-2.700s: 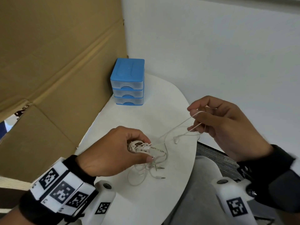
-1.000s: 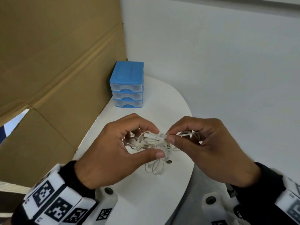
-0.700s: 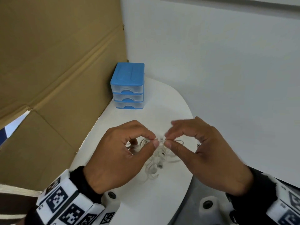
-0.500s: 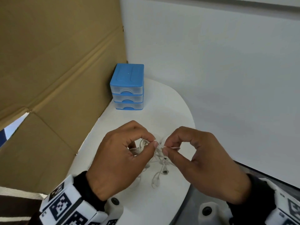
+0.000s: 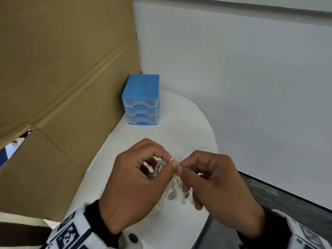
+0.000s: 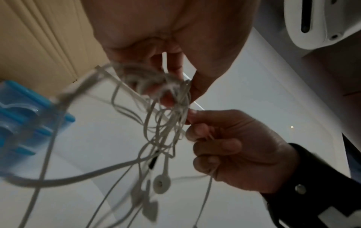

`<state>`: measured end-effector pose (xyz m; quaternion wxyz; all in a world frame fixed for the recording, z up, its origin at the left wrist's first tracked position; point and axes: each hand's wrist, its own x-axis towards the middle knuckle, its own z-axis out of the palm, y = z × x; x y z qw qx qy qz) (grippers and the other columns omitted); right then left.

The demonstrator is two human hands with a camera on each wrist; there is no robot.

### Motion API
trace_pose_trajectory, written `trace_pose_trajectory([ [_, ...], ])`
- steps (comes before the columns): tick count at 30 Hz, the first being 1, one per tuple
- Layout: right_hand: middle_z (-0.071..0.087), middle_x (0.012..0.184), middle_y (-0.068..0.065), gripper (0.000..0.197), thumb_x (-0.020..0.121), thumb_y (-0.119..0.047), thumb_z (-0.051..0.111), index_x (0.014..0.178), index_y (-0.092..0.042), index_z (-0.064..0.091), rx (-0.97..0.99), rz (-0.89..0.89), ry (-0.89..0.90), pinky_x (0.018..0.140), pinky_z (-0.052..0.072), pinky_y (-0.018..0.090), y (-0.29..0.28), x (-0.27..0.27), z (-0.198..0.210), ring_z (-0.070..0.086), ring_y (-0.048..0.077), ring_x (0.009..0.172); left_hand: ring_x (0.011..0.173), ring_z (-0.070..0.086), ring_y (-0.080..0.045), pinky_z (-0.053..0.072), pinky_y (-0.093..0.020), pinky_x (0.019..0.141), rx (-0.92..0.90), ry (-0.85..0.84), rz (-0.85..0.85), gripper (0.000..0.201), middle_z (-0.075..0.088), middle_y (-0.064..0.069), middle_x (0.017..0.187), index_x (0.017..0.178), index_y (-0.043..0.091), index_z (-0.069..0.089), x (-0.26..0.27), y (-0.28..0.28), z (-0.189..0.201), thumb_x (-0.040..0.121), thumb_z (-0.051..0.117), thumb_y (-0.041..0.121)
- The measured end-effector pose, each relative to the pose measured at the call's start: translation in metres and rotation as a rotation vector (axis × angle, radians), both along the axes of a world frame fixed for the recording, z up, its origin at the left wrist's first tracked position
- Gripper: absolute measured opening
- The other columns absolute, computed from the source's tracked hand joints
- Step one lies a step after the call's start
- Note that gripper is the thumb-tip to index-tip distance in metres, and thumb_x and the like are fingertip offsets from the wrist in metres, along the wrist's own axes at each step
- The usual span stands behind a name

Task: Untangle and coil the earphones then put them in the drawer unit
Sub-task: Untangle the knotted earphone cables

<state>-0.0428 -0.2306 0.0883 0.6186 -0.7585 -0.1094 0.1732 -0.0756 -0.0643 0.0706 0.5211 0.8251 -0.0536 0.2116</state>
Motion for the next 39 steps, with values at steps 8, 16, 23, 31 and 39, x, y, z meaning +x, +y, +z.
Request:
trace_pose_trajectory([
  [8, 0.066, 0.056, 0.002, 0.016, 0.08, -0.006, 0.076, 0.068, -0.017, 0.076, 0.091, -0.076, -0.277, 0.045, 0.04, 0.019, -0.004, -0.001, -0.001, 0.049, 0.009, 0.045, 0.088, 0.07, -0.019, 0.057, -0.034, 0.067, -0.078, -0.001, -0.124, 0.008, 0.069, 0.008, 0.097, 0.082, 0.029, 0.076, 0.002, 0.001, -0.002, 0.077, 0.073, 0.033],
  [16, 0.072, 0.074, -0.013, 0.006, 0.083, -0.021, 0.072, 0.082, -0.025, 0.077, -0.023, -0.043, -0.506, 0.046, 0.047, 0.033, -0.004, -0.003, -0.008, 0.055, 0.02, 0.047, 0.092, 0.068, -0.027, 0.057, -0.045, 0.072, -0.163, 0.021, -0.181, 0.015, 0.07, 0.001, 0.103, 0.084, 0.027, 0.078, 0.001, 0.006, 0.002, 0.08, 0.064, 0.026],
  [23, 0.061, 0.07, -0.026, 0.027, 0.088, -0.002, 0.067, 0.085, -0.027, 0.076, -0.034, 0.045, -0.465, 0.052, 0.035, 0.005, -0.004, -0.002, 0.002, 0.055, 0.004, 0.057, 0.082, 0.067, -0.026, 0.053, -0.04, 0.065, -0.104, -0.015, -0.145, 0.011, 0.07, 0.003, 0.102, 0.082, 0.026, 0.078, 0.005, 0.008, 0.001, 0.08, 0.067, 0.026],
  [31, 0.065, 0.055, -0.003, 0.011, 0.081, -0.002, 0.074, 0.075, -0.011, 0.076, 0.193, -0.081, -0.092, 0.045, 0.04, 0.014, -0.003, 0.002, 0.001, 0.05, 0.004, 0.046, 0.087, 0.069, -0.022, 0.055, -0.03, 0.07, -0.076, -0.027, -0.19, 0.018, 0.067, 0.003, 0.106, 0.083, 0.029, 0.079, 0.001, 0.005, 0.002, 0.08, 0.063, 0.019],
  [39, 0.066, 0.06, -0.004, 0.017, 0.081, 0.0, 0.073, 0.074, -0.014, 0.078, 0.221, -0.053, -0.18, 0.046, 0.039, 0.012, -0.001, -0.003, 0.006, 0.052, 0.002, 0.045, 0.074, 0.073, -0.024, 0.06, -0.047, 0.066, -0.294, -0.02, -0.051, 0.012, 0.076, -0.001, 0.085, 0.079, 0.023, 0.07, -0.001, 0.0, 0.005, 0.069, 0.077, 0.027],
])
